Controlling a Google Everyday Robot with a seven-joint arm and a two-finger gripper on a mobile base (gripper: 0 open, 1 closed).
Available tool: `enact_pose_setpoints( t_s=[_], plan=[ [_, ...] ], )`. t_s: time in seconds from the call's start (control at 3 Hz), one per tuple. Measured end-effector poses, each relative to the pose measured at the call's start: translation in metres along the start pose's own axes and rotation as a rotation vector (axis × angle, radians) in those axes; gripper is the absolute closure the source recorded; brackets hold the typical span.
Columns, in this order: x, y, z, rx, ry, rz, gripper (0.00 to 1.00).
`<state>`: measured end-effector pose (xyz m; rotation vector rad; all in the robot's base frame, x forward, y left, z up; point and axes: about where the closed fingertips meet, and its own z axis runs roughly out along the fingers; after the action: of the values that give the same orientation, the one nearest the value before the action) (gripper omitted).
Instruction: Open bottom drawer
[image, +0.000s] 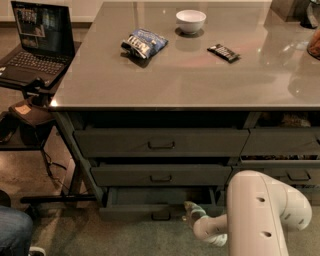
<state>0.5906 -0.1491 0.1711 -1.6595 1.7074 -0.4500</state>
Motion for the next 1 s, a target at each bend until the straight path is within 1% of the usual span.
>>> enact_pose_setpoints(
  t_s=[0.33, 0.67, 1.0],
  plan=[
    [0.000, 0.002, -0.003, 0.001, -0.001, 0.000, 1.00],
    [0.001, 0.014, -0.012, 0.009, -0.002, 0.004, 1.00],
    [0.001, 0.014, -0.014, 0.010, -0.002, 0.004, 1.00]
  ],
)
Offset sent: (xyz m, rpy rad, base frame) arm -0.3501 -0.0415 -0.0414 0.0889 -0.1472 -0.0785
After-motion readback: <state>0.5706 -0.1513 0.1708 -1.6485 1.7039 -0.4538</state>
